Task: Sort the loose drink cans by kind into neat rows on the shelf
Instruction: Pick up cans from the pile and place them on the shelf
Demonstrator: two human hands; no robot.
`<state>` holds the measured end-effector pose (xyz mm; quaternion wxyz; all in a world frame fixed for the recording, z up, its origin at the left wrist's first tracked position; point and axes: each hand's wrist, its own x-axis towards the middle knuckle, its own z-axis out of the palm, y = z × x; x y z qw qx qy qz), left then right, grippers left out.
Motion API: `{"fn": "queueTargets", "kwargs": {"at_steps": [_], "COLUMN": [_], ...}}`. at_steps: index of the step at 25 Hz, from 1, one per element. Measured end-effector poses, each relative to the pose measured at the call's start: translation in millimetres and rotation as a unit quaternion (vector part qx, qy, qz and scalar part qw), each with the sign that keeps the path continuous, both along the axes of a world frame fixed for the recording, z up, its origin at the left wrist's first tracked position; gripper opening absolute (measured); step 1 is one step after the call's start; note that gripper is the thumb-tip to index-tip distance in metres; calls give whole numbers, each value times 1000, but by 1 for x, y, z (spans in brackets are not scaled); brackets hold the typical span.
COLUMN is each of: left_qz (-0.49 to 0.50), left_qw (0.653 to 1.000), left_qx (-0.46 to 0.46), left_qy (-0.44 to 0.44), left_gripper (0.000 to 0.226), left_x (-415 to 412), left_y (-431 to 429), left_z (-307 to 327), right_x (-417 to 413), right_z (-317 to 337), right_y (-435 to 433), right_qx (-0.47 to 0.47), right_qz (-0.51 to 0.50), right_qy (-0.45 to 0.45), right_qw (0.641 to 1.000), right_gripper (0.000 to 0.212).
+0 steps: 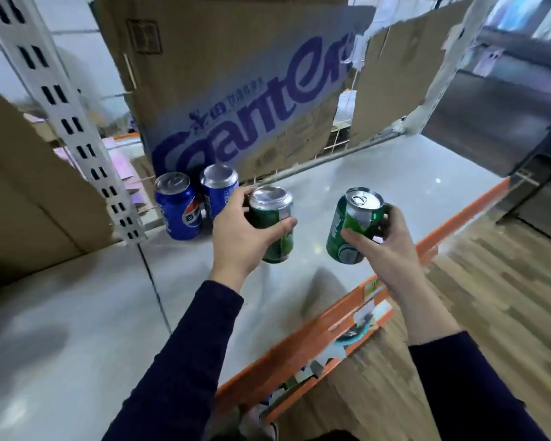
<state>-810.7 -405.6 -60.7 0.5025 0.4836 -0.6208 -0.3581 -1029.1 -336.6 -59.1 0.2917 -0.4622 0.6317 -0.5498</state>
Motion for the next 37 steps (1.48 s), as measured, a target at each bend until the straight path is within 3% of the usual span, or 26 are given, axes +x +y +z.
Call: {"fn": "queueTargets", "kwargs": {"at_steps": [5, 14, 24, 27, 33, 37], "left_qz": [38, 192, 280, 284, 296, 293], "left_qw": [999, 974, 955, 943, 917, 893], "left_qx": [17, 19, 40, 55, 39, 59], "left_qy": [-32, -119, -92, -163, -264, -337], "left_gripper": [70, 77, 82, 77, 43, 38], "left_x": [-38, -152, -215, -210, -198, -184], "left_y": [-47, -115, -144, -136, -93, -63], "left_z": [-6, -10, -21, -21, -24, -27], "right_x": [-42, -144, -192, -188, -170, -167], "right_z": [-13, -14, -22, -21, -26, -28], "right_y": [-67, -188, -265, -271, -271, -266], "right_qx": [-4, 7, 5, -6, -1, 16], "right_qz": [62, 203, 291, 294, 311, 306], "right_qy": [-7, -1, 12, 18, 33, 22], "right_qw": [998, 979, 957, 956, 950, 952], "right_gripper": [53, 56, 62, 60, 68, 65]}}
